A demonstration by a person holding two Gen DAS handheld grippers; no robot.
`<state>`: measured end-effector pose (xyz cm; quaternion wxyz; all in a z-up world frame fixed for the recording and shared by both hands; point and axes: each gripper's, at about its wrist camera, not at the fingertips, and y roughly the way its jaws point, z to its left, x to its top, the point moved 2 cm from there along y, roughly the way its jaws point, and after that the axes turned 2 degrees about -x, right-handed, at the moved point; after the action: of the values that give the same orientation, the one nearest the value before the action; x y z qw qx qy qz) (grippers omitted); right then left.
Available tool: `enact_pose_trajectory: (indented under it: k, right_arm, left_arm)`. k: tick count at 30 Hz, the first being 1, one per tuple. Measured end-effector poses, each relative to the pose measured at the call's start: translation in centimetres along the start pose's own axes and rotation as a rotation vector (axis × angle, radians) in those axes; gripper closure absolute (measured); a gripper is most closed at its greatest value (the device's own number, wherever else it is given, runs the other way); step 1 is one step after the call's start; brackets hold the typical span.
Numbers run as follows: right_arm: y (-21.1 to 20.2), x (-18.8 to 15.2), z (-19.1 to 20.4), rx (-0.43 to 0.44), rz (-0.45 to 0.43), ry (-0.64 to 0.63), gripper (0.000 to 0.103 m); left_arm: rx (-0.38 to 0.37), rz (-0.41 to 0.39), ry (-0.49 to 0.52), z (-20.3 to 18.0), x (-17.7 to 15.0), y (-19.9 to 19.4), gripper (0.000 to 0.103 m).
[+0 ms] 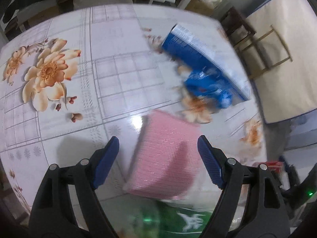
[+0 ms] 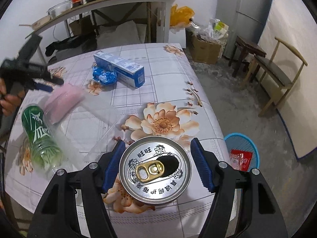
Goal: Collect trash
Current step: 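Grasp the pink sponge with the left gripper while the right gripper holds the red can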
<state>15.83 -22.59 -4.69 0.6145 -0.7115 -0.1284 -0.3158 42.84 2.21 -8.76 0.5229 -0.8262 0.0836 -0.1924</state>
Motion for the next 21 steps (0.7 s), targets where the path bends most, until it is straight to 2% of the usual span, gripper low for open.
enact_pose_trajectory:
  k: [4,9,16,21]
  right_arm:
    - [0.1,0.0,0.2,-0.015,0.01,0.008,0.037]
    - [0.0,0.0,0.5,-0.028,0.011,0.007,0.037]
    - [-0.1,0.1,0.6,-0.031,0.01,0.01,0.037]
    - [-0.3,0.1,0.6,-0.024,0.003,0.014,0.037]
  left_arm:
    - [-0.016,0.059,0.038,0.0,-0.4,1.8,0.028]
    - [-0.091,0.048,0.049,-0.3,-0.2,1.9,0.047]
    - [-0.076,-0.022,0.042,0.2,-0.1,0.4,0.066]
    - [0.036,-0.13,-0.04,3.1,0.9,-1.6,0.066]
